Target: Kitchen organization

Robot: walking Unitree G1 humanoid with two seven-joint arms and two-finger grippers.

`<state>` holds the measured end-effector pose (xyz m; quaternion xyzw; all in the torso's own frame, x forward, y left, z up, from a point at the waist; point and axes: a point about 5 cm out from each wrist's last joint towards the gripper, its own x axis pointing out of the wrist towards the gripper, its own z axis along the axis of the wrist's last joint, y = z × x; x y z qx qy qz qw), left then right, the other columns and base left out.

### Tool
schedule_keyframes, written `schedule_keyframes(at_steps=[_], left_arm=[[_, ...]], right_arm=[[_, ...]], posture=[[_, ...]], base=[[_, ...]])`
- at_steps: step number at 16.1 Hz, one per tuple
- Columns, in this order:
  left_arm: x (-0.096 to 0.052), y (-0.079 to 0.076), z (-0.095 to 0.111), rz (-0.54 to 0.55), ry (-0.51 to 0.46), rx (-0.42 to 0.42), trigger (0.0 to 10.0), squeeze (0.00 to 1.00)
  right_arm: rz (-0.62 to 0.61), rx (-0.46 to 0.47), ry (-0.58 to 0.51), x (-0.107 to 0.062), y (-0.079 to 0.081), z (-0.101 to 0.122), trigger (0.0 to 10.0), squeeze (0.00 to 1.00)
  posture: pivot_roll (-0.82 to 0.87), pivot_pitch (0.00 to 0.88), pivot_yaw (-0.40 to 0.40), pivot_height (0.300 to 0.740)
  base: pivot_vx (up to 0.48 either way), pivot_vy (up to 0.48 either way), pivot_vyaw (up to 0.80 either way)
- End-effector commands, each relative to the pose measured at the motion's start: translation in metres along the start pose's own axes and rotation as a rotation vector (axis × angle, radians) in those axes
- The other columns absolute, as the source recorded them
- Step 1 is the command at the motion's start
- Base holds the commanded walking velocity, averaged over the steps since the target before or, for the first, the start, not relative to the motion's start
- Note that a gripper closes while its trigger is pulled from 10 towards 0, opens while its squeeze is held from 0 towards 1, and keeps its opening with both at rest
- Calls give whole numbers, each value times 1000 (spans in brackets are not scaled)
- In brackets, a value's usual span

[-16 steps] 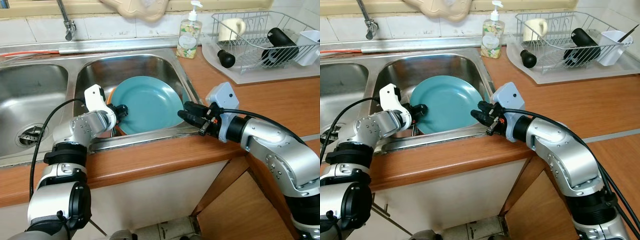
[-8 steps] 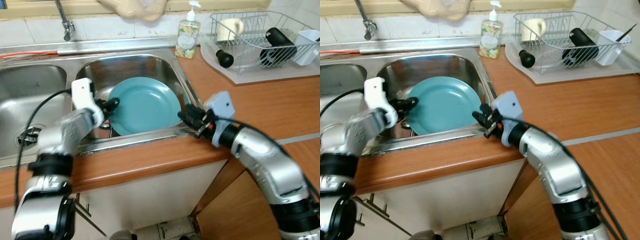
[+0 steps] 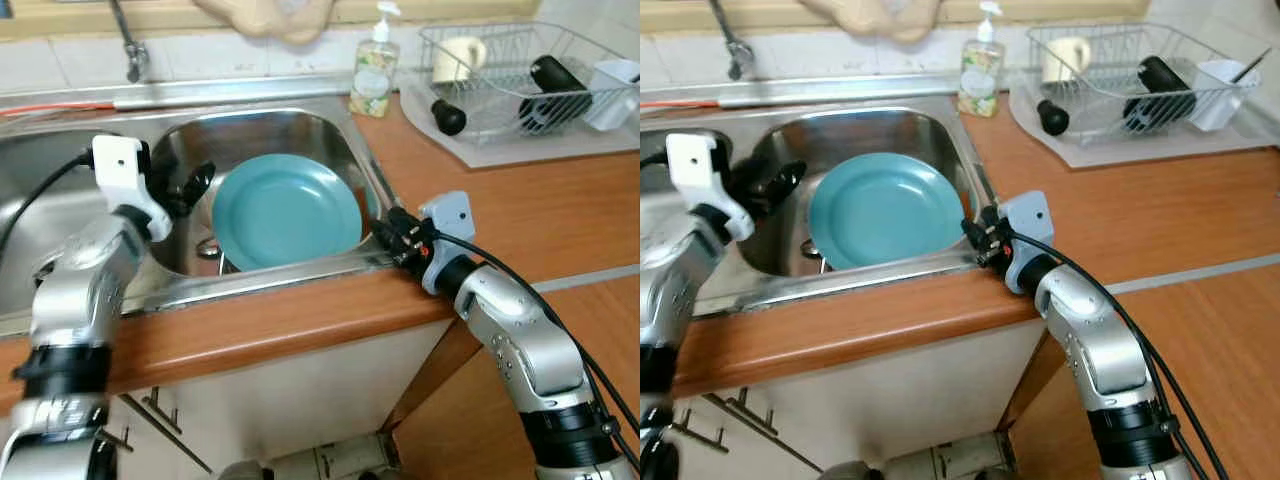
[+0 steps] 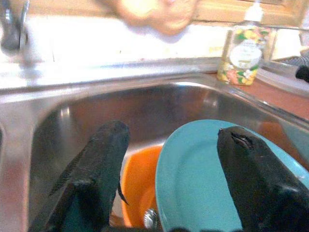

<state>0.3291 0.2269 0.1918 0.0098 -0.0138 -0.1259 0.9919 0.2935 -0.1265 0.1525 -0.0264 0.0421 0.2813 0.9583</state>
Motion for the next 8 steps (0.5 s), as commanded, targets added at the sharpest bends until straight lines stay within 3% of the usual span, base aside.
schedule_keyframes(at_steps=[1, 3, 5, 6, 7, 8], left_arm=[[-3, -9, 8, 1, -77, 52, 10000, 1000], [-8, -18, 9, 26, -126, 11, 10000, 1000], [-14, -31, 9, 89, -150, 43, 10000, 1000], [-20, -42, 2, 81, -87, 9, 10000, 941], [-25, -51, -2, 57, -88, 37, 10000, 0], [-33, -63, -13, 64, -93, 124, 10000, 0]], right_arm=[[14, -15, -37, -1, 7, 6, 10000, 1000], [-24, -15, -65, 0, 11, 7, 10000, 1000], [-130, -13, -101, -3, 9, 7, 10000, 1000], [-221, -26, -92, -7, 3, 4, 10000, 1000], [-276, -22, -91, -10, 0, 1, 10000, 1000], [-292, -22, -101, -13, 1, -3, 10000, 1000]], posture=[[-32, 0, 1, 740], [-32, 0, -6, 740], [-31, 0, -3, 740], [-32, 0, 1, 740], [-32, 0, 5, 740], [-33, 0, 12, 740]], base=[[0, 0, 0], [0, 0, 800], [0, 0, 800], [0, 0, 800], [0, 0, 800], [0, 0, 800]])
